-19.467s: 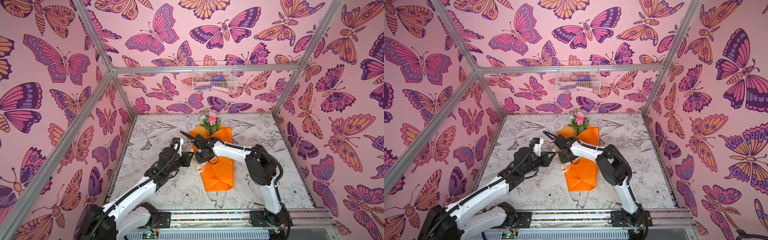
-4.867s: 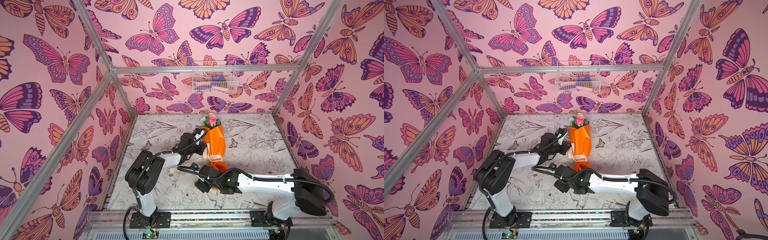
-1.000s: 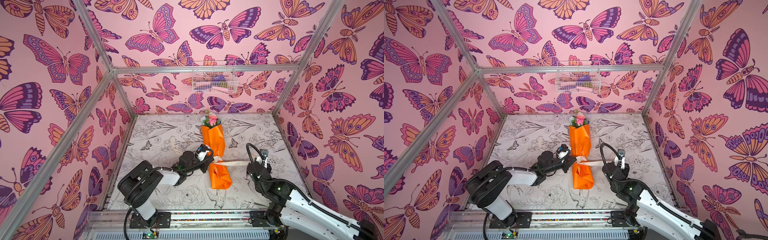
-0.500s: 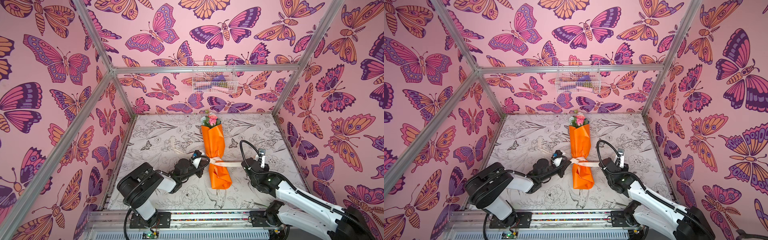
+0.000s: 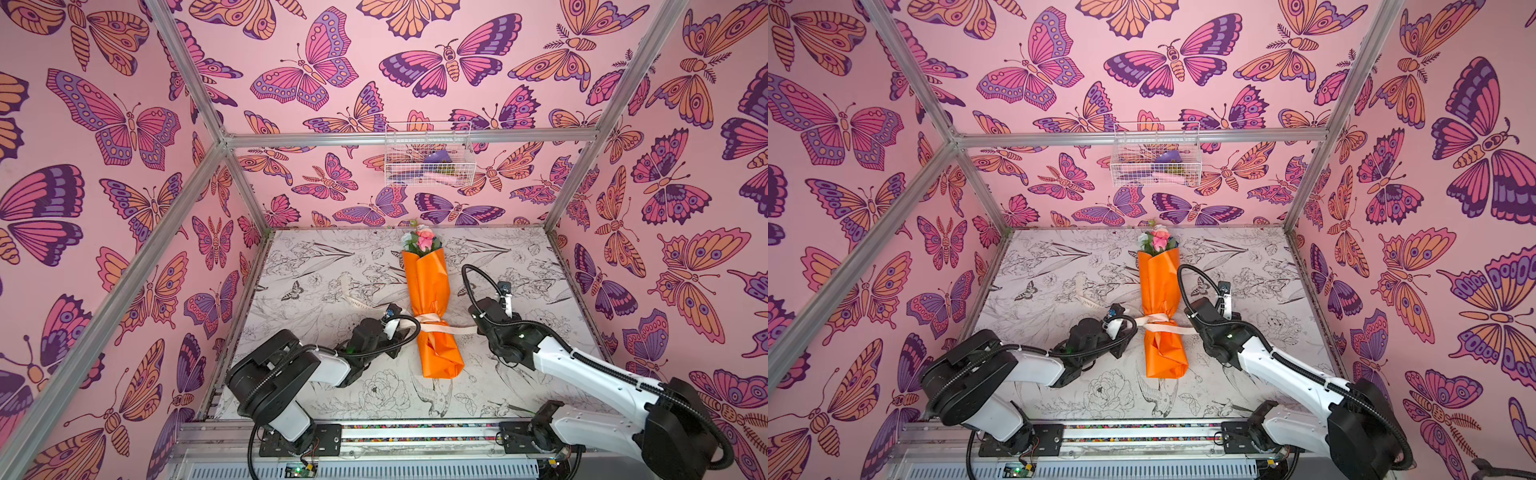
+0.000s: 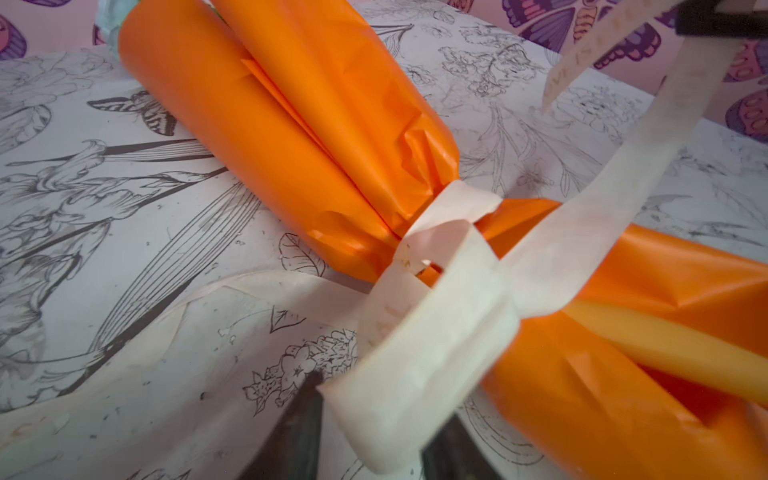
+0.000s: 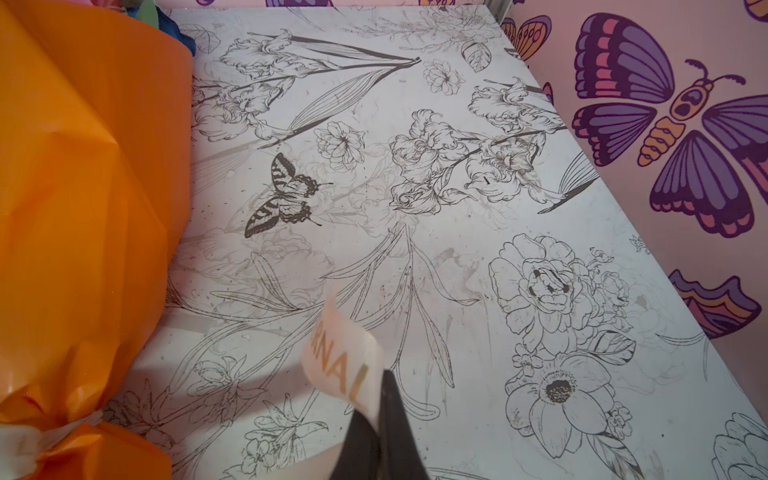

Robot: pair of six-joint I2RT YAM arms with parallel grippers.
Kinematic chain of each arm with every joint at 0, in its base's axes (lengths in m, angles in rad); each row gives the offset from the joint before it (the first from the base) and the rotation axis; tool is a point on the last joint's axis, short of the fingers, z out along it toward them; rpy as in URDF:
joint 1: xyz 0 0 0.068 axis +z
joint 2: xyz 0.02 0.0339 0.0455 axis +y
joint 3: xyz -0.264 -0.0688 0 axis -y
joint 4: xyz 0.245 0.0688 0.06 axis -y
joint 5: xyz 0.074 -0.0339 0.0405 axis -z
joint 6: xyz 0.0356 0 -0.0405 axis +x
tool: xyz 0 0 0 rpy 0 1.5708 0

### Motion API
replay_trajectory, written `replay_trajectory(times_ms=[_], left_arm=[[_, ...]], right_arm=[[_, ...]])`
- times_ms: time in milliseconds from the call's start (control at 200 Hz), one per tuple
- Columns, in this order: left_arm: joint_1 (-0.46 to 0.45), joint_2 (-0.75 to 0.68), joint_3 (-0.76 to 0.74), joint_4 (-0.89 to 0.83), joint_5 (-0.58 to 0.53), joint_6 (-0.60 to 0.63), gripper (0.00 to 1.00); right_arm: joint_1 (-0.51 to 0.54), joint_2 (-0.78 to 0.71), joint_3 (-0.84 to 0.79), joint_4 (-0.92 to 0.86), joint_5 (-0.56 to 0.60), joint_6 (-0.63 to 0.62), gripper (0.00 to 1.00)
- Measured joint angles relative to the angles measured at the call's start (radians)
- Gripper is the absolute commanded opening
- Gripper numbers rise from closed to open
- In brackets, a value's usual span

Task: Tie the bouquet of fake flowers
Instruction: 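Hold the ribbon end with the right gripper while the left pinches the knot loop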

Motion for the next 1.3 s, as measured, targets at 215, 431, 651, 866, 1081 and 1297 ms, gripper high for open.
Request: replay_trajectory(times_ms=[215,431,651,866,1081,1297], left_arm=[[0.000,-0.180,0.063,-0.147,-0.039,0.071,0.83],[0.000,-0.211,0.232,-0.298,-0.003,0.253,0.99],[0.000,-0.056,0.419,-0.446,0.130,0.521,0.81],[0.029,0.143,0.628,-0.750,0.251,0.678,0.75],[0.070,0.202,0.711,-0.876,0.307,0.732,0.61],[0.084,0.218,0.726,-0.957,0.354,0.749,0.48]], right_arm=[[0.000,0.013,0.014,-0.035,-0.020,0.000,0.00],[0.000,0.003,0.021,-0.052,-0.025,-0.004,0.00],[0.000,-0.005,0.021,-0.054,-0.036,-0.004,0.00],[0.000,-0.005,0.021,-0.050,-0.062,-0.004,0.00],[0.000,0.002,0.021,-0.049,-0.075,-0.004,0.00],[0.000,0.005,0.021,-0.047,-0.076,-0.007,0.00]])
